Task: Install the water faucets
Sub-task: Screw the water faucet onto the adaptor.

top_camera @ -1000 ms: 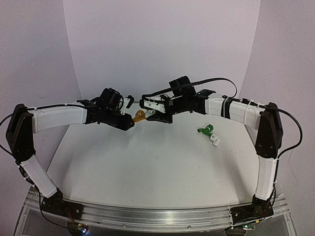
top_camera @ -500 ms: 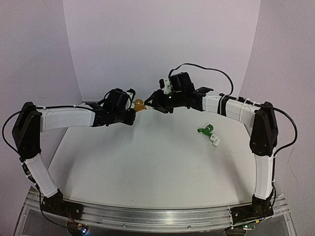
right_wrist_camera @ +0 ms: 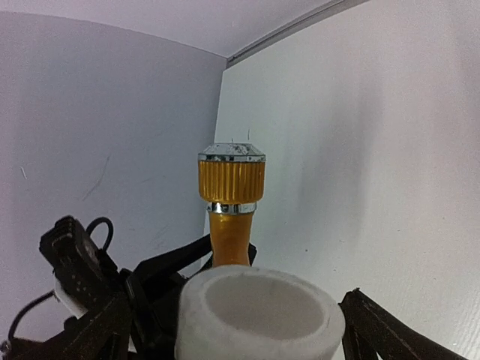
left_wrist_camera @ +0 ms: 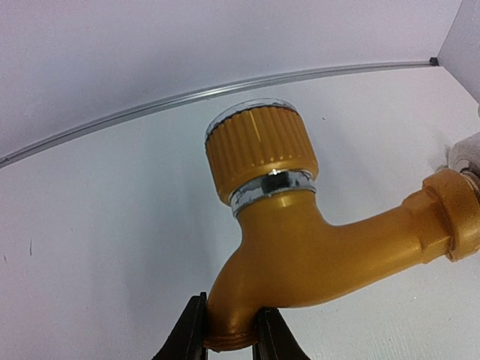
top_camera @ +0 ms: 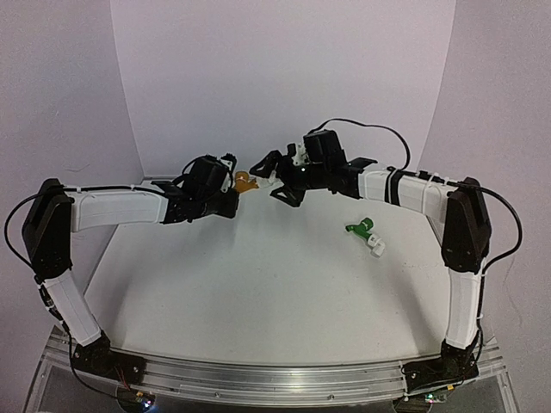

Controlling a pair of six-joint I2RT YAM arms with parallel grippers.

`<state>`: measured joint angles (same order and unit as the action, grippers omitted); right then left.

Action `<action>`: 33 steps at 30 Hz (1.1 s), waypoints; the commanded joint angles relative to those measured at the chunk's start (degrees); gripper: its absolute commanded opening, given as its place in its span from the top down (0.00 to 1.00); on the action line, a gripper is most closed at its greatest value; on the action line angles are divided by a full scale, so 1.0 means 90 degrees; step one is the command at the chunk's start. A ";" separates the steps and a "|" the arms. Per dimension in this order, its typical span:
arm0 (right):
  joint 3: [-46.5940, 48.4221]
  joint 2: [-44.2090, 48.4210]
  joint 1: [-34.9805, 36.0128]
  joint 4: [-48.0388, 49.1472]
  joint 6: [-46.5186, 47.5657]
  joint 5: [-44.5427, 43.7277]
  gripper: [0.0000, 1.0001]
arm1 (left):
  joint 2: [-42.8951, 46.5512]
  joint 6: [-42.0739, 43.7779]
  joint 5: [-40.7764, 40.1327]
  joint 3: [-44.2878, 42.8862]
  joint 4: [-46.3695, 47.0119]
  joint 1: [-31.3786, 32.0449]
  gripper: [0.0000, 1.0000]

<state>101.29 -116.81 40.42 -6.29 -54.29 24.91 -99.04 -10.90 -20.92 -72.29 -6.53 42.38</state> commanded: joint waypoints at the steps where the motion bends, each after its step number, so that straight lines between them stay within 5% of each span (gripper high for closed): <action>1: -0.0553 0.1219 -0.0229 0.0026 0.3466 -0.0030 0.02 | 0.0416 -0.0341 0.0902 -0.0093 -0.0384 -0.0288 1.00; 7: -0.1052 0.1900 -0.0178 -0.0537 0.8595 0.0237 0.02 | 0.0401 -0.0235 0.2379 -0.0283 -0.1057 -0.0577 1.00; 14: -0.1283 0.2016 -0.0033 -0.0776 1.2459 0.0975 0.02 | 0.0305 -0.0119 0.3297 -0.0464 -0.1485 -0.0582 1.00; 21: -0.0810 0.1445 0.0137 -0.1330 1.3911 0.1053 0.11 | 0.0278 -0.0135 0.3636 -0.0526 -0.1561 -0.0576 1.00; 26: -0.0570 0.1092 0.0183 -0.1405 1.3897 0.1161 0.24 | 0.0271 -0.0047 0.3739 -0.0572 -0.1613 -0.0577 1.00; 33: -0.0362 0.0801 0.0226 -0.1390 1.3965 0.0828 0.24 | 0.0292 0.0146 0.3887 -0.0552 -0.1627 -0.0524 1.00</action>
<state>94.60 -108.57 42.06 -18.92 69.75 33.34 -98.94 -11.40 11.92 -74.28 -22.72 37.19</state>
